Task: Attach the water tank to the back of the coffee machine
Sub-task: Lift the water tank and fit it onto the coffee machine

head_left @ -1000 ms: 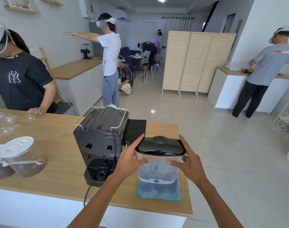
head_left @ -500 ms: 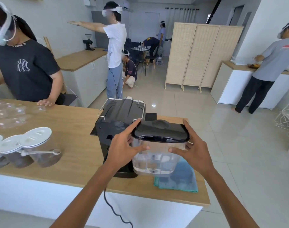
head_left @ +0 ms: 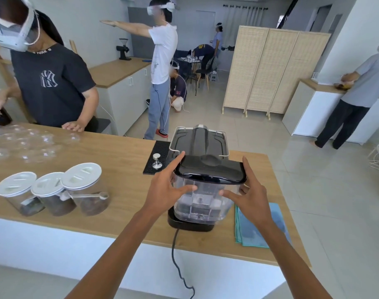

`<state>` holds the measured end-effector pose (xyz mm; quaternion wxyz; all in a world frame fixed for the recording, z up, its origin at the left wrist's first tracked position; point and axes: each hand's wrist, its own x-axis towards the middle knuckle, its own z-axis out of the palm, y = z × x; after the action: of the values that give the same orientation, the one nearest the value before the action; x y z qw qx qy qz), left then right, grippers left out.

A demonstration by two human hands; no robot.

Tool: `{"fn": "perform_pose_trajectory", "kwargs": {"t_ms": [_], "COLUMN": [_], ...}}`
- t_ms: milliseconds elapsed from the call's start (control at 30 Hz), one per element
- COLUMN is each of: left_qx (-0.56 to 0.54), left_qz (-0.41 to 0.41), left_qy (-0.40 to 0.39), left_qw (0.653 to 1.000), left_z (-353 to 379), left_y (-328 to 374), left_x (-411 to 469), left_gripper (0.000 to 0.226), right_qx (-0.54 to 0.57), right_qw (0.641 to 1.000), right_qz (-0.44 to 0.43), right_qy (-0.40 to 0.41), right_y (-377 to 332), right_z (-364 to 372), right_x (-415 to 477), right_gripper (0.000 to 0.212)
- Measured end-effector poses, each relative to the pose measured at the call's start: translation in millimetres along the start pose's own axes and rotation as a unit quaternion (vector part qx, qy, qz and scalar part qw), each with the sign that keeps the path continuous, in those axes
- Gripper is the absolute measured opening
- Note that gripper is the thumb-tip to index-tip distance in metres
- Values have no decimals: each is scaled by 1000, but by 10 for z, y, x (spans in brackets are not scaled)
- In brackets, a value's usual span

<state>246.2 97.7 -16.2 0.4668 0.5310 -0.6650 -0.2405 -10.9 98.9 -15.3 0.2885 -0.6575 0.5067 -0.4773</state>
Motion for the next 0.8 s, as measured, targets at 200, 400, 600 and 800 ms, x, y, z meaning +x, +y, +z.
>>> {"fn": "perform_pose_trajectory", "kwargs": {"t_ms": [200, 400, 600, 800], "left_qx": [-33, -47, -57, -13], "left_qz": [-1, 16, 17, 35], "left_qy": [-5, 4, 17, 46], "left_qw": [999, 999, 998, 998], "left_z": [-91, -134, -113, -95], "left_y": [-198, -276, -330, -379], "left_x": [45, 62, 113, 111], "left_gripper": [105, 97, 96, 93], "right_qx": [-16, -39, -53, -87], "right_qw": [1000, 999, 998, 995], "right_qz": [6, -4, -18, -11], "right_qy": [18, 35, 39, 40], "right_y": [-92, -61, -23, 18], "right_z": [235, 391, 454, 496], "right_x": [13, 45, 94, 99], "right_gripper": [119, 113, 109, 107]}}
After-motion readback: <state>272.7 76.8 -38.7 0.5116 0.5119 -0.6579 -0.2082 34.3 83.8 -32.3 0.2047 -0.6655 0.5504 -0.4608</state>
